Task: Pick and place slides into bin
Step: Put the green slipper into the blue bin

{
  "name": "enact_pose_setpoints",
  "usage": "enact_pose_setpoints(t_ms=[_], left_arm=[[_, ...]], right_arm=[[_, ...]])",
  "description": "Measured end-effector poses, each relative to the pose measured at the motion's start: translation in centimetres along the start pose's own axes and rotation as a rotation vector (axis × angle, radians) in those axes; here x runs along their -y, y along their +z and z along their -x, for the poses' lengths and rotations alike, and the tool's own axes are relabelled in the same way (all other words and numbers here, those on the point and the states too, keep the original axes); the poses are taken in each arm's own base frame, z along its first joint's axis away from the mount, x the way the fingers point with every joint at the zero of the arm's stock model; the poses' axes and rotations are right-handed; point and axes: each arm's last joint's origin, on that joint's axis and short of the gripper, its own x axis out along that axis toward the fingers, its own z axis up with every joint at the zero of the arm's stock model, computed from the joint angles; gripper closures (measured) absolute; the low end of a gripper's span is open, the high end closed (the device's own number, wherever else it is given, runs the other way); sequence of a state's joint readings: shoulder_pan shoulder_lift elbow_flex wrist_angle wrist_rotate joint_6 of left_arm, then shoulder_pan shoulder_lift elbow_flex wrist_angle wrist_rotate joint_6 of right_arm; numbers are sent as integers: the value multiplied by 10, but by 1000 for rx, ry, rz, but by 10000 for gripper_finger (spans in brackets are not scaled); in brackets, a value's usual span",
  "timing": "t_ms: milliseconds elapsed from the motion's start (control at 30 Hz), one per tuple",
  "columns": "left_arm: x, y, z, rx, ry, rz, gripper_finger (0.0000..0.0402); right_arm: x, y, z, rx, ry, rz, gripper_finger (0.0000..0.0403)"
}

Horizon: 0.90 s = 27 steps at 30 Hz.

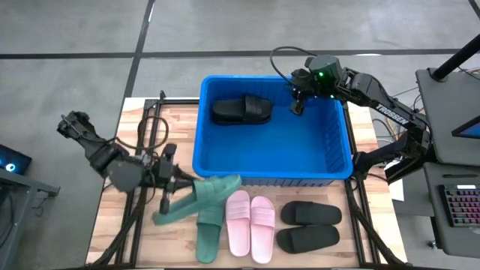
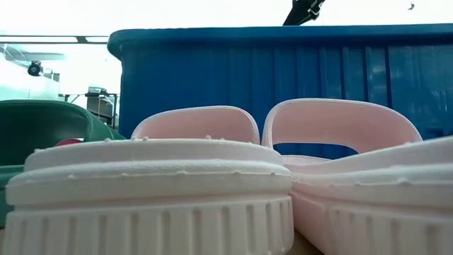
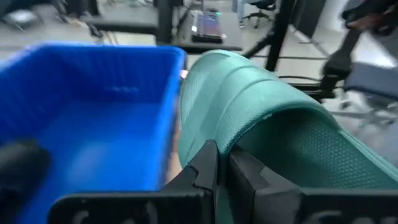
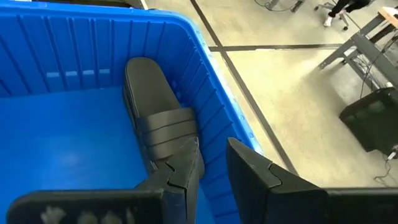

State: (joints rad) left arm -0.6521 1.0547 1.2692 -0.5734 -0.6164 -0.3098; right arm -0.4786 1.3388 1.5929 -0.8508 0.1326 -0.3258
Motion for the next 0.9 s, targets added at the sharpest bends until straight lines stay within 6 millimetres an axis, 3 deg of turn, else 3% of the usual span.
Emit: enact_pose_setpoints(t_ms=[433,700,900], left_arm=[[-67,32,-32,83,38,-319,401],[-115,50,-69,35,48,-484,401],[-152,50,-105,-138,109,-622,401]], right_arm=[[0,0,0,0,1,-72,330],[0,-1,1,-5,-8,-72,330],[8,1,20,11,-151,-127,330]])
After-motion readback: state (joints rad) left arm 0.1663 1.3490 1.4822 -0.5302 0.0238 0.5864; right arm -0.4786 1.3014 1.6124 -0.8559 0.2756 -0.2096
